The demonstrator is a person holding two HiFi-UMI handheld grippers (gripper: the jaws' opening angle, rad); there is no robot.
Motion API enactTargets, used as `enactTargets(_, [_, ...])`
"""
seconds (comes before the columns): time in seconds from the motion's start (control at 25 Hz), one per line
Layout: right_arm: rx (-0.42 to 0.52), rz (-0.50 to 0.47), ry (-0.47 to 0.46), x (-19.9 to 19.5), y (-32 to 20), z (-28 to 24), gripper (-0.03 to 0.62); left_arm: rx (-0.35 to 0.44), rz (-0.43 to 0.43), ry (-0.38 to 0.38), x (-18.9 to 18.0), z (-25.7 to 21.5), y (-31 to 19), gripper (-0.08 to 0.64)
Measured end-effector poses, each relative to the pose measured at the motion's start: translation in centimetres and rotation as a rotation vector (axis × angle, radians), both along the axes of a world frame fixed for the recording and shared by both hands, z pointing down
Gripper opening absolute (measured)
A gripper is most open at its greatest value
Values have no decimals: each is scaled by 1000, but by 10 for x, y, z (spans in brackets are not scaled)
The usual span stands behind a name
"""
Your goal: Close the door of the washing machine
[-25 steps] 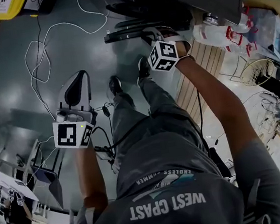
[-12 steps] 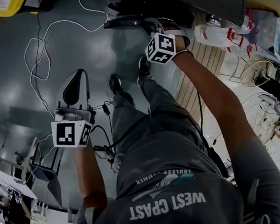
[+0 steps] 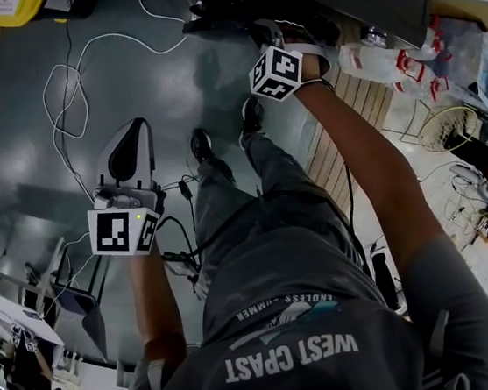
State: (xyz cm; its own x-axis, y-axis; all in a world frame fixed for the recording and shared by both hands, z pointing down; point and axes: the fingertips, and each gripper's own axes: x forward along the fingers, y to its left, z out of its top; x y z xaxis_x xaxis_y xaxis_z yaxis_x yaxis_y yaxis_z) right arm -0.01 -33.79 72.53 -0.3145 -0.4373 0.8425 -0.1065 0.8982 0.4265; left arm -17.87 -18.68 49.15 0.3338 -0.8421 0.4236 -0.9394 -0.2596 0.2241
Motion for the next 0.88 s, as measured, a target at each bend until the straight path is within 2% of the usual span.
enactTargets(0.48, [35, 31, 44, 0, -20, 3, 110, 25, -6, -18, -9, -13, 5, 18])
enactTargets(0.64, [19, 47, 57, 0, -20, 5, 110, 41, -6, -28, -13, -21, 8, 18])
enactTargets(0.88, [-25, 131, 4, 2, -20, -13, 91, 80, -6, -51, -25, -43, 13, 18])
